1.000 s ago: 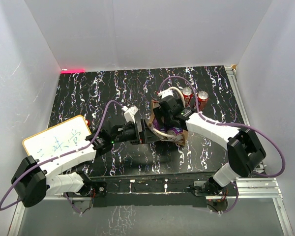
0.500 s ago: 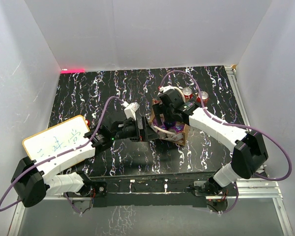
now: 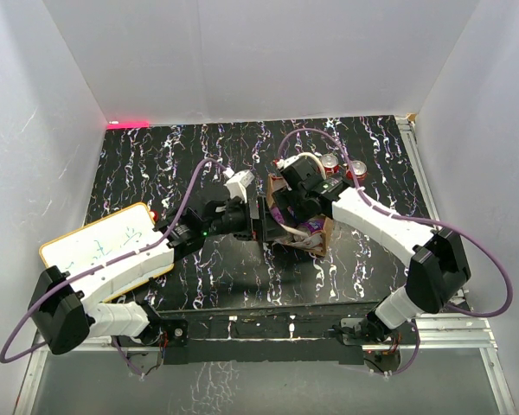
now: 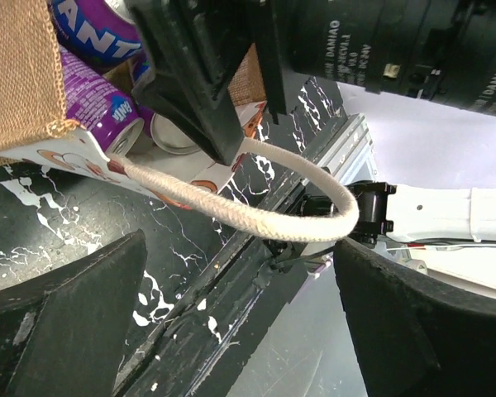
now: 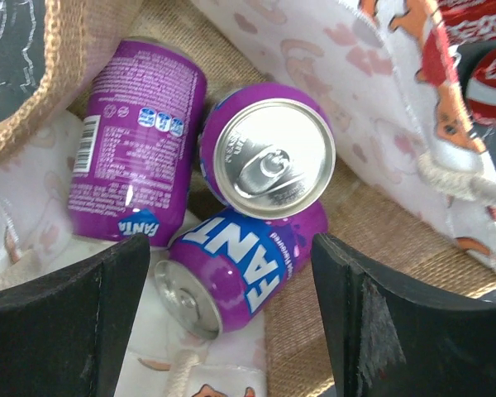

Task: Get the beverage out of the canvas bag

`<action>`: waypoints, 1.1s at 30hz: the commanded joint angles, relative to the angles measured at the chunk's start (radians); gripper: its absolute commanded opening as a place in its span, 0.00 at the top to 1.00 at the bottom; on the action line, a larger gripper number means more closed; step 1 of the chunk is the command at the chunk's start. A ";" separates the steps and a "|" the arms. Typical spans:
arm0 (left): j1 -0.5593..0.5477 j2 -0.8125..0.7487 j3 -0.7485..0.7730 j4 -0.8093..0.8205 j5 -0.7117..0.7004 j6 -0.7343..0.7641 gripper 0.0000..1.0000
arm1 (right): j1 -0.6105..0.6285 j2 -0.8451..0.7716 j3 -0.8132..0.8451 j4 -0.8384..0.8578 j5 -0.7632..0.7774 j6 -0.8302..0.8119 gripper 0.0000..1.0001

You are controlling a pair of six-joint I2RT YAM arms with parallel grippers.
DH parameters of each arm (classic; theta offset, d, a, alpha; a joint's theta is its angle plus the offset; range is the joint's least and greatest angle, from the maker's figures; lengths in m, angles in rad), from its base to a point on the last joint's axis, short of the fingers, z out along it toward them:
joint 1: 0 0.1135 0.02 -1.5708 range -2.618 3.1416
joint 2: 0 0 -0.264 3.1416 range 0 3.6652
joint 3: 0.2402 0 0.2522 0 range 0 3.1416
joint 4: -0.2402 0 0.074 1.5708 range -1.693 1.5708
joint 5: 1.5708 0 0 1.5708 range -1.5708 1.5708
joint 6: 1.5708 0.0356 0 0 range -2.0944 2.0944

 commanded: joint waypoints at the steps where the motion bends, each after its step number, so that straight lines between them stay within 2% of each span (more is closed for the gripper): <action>1: -0.004 0.006 0.077 -0.015 -0.004 0.050 0.06 | -0.004 0.029 0.083 0.028 0.081 -0.102 0.19; 7: -0.003 0.047 0.142 -0.024 -0.012 0.086 0.10 | -0.010 0.095 0.134 0.046 0.083 -0.127 0.16; 10: -0.004 0.058 0.148 0.018 0.018 0.089 0.19 | -0.026 0.120 0.142 0.060 0.098 -0.126 0.13; 13: -0.004 0.067 0.129 0.080 0.079 0.069 0.24 | -0.052 0.130 0.133 0.086 0.064 -0.123 0.11; 19: -0.006 0.051 0.034 0.210 0.170 0.011 0.38 | -0.084 0.143 0.085 0.144 0.024 -0.118 0.09; 26: -0.007 0.037 -0.023 0.147 0.158 -0.002 0.51 | -0.086 0.168 0.070 0.161 -0.022 -0.125 0.20; 30: -0.007 0.025 -0.067 0.127 0.145 -0.019 0.55 | -0.086 0.174 0.052 0.168 -0.017 -0.132 0.20; 33: -0.007 0.026 -0.087 0.128 0.138 -0.036 0.56 | -0.087 0.187 0.037 0.169 -0.003 -0.132 0.16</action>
